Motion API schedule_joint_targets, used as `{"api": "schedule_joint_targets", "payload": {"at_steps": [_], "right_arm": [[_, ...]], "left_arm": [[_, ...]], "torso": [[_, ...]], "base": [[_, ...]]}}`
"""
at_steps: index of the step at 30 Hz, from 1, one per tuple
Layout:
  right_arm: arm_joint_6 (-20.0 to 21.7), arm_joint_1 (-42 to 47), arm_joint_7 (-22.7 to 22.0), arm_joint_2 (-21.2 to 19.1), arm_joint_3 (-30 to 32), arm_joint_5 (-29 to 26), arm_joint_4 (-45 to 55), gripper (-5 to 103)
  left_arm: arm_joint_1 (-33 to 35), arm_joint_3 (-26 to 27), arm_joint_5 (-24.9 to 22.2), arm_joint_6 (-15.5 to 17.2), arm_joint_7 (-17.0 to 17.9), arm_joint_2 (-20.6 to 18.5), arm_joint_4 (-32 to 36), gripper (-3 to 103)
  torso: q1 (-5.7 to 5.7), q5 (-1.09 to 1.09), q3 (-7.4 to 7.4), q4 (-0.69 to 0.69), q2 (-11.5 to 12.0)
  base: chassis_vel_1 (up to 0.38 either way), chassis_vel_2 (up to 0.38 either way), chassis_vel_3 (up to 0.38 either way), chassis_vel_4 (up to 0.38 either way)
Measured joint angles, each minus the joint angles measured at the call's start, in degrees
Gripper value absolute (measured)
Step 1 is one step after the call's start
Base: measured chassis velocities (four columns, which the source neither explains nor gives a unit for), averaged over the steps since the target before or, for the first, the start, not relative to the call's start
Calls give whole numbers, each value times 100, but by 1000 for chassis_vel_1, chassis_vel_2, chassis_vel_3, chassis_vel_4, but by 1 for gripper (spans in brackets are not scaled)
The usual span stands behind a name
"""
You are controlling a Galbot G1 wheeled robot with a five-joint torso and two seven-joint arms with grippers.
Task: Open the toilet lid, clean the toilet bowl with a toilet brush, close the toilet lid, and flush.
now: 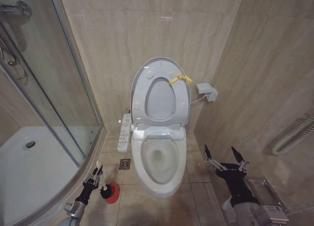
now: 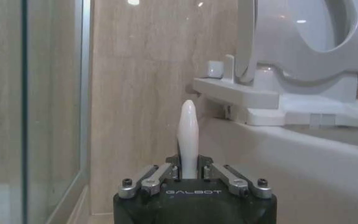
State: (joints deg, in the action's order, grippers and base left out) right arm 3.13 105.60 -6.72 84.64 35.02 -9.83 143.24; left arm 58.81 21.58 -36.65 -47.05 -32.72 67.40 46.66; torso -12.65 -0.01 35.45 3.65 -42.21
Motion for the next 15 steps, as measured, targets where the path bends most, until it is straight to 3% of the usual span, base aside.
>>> {"api": "schedule_joint_targets", "payload": {"at_steps": [7, 15], "right_arm": [[0, 0, 0, 0, 0, 0, 0, 100], [0, 0, 0, 0, 0, 0, 0, 100]], "left_arm": [[7, -30, -24, 16, 15, -11, 262, 19], [-393, -233, -300, -8, -272, 53, -487, 19]], "torso": [[0, 1, 0, 0, 0], [0, 3, -1, 1, 0]], "base": [[0, 0, 0, 0], [0, 0, 0, 0]]}}
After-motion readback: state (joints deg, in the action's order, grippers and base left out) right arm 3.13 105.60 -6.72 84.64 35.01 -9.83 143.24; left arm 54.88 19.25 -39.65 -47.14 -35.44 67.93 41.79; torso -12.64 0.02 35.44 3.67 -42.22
